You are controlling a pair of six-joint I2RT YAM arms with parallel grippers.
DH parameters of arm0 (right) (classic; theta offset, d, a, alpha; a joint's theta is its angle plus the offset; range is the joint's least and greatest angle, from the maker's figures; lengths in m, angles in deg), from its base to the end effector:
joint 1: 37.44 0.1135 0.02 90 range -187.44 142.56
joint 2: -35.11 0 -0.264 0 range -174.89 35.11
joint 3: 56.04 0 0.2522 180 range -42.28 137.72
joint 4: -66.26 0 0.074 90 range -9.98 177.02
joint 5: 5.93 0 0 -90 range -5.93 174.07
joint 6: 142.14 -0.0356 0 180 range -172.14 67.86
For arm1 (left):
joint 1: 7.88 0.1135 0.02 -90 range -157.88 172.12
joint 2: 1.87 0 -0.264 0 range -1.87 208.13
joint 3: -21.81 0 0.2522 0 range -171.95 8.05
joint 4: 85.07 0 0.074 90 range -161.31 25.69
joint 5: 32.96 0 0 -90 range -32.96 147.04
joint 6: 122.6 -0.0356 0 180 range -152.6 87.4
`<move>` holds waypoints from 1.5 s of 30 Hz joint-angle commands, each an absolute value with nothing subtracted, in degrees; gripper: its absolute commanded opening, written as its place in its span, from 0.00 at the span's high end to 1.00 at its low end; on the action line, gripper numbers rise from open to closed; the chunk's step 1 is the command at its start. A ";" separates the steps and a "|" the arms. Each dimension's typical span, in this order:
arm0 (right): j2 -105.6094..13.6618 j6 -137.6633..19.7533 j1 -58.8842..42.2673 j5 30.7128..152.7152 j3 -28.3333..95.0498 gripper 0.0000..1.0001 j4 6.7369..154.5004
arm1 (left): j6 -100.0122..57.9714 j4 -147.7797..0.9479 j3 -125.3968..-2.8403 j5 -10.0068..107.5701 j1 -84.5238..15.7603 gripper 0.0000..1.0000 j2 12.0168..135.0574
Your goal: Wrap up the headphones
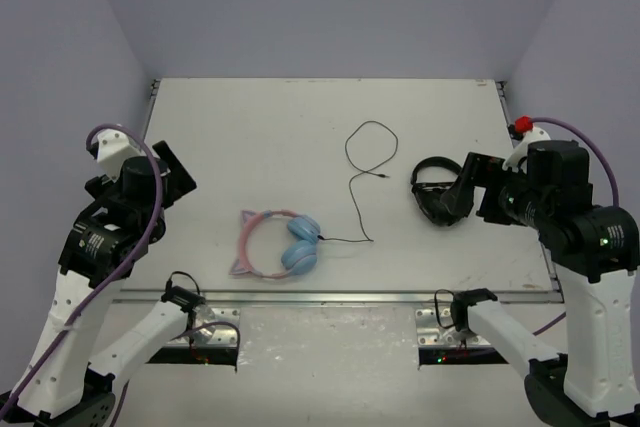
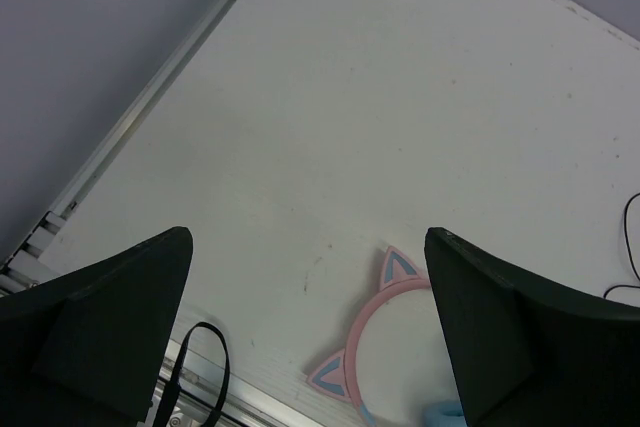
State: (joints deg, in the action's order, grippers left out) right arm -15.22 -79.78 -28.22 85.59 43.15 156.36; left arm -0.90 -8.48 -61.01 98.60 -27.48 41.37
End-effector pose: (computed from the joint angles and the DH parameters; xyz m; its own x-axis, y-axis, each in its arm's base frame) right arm 0.0984 0.0169 0.4344 -0.6599 0.3627 -0.6580 0.1425 0.9203 0.3643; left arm 0.1044 -0.0121 0.3945 -0.3521 -0.2920 -0.8892 -0.5090 0.8570 -0.0798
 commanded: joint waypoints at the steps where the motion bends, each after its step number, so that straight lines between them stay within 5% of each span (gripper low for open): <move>1: -16.05 -79.30 -28.03 82.93 45.53 0.01 156.31 | -1.40 -9.26 -62.17 99.23 -28.19 0.00 41.64; 13: -10.60 -78.15 -28.03 97.76 40.53 0.01 144.11 | 5.63 -1.79 -63.41 89.22 -28.19 0.00 50.77; 25: -7.35 -81.32 -28.03 100.94 31.82 0.01 137.95 | 9.76 -11.10 -45.49 69.01 -28.10 0.00 58.94; 45: -5.67 -82.11 -27.59 102.62 28.39 0.01 136.54 | 12.49 -29.90 -34.24 68.82 -28.71 0.08 76.88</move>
